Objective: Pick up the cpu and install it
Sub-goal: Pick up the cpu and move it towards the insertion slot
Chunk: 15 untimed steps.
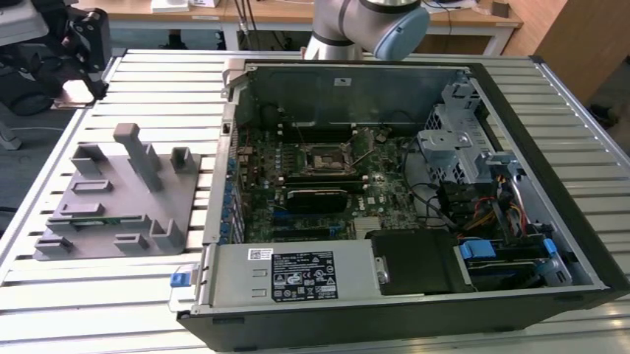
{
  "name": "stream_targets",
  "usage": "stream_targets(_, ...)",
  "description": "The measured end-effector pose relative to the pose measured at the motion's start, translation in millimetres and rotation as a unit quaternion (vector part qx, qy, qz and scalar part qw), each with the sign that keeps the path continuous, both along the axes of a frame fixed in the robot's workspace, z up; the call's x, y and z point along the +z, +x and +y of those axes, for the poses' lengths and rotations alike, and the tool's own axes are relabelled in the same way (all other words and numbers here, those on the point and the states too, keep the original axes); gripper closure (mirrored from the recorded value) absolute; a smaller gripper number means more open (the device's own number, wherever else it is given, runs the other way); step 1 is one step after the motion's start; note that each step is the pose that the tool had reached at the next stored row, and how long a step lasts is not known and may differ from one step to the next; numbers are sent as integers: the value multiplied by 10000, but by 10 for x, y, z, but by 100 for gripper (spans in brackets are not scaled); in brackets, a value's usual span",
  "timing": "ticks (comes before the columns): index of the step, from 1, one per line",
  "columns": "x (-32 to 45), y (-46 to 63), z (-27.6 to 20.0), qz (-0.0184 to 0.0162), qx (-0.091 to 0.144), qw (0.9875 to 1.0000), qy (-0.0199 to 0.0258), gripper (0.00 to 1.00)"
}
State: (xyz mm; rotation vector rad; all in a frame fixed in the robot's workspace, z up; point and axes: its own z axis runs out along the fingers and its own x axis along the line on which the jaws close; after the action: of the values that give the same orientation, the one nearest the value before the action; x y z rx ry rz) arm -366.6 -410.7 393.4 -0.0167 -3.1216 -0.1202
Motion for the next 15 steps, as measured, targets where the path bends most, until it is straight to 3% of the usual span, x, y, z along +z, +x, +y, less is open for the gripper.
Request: stream_targets(15,-13,156,0,0,0,10000,0,47)
